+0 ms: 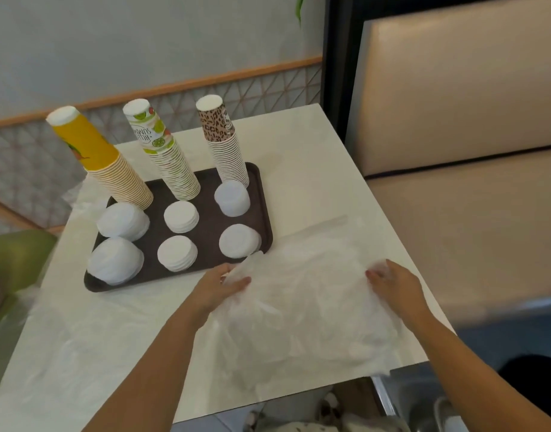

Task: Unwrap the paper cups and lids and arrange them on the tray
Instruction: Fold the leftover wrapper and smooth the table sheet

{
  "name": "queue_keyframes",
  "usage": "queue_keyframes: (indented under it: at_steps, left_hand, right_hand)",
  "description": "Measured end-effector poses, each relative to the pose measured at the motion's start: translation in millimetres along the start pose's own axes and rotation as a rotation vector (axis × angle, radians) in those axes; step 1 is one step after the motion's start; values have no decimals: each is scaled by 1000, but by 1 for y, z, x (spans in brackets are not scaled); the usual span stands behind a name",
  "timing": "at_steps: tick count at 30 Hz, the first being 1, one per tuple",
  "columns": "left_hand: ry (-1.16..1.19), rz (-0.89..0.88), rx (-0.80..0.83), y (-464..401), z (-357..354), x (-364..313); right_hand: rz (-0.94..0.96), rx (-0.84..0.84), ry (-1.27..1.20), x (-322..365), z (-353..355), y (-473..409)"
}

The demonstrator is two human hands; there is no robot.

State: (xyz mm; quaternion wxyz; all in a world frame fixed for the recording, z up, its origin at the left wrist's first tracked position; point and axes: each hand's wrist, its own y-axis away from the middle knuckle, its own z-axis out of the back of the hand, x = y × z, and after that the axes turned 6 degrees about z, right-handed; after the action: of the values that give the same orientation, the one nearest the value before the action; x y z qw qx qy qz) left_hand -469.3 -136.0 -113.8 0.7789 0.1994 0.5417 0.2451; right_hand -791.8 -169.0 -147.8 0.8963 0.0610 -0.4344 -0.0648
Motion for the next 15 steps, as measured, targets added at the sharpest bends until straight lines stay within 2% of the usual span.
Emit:
queue_keyframes:
  at_steps: [4, 6, 10, 15]
  left_hand:
    - [3, -99, -436, -4, -12, 9]
    - [20, -117, -548, -4, -11, 14]
    - [114, -41, -631, -8, -6, 30]
    - [260, 44, -607, -8, -5, 38]
  right_hand:
    - [112, -139, 72, -1, -6, -10]
    - [154, -184, 25, 3, -8, -16]
    - [201, -205, 40, 7, -12, -27]
    - [199, -194, 127, 6, -19, -37]
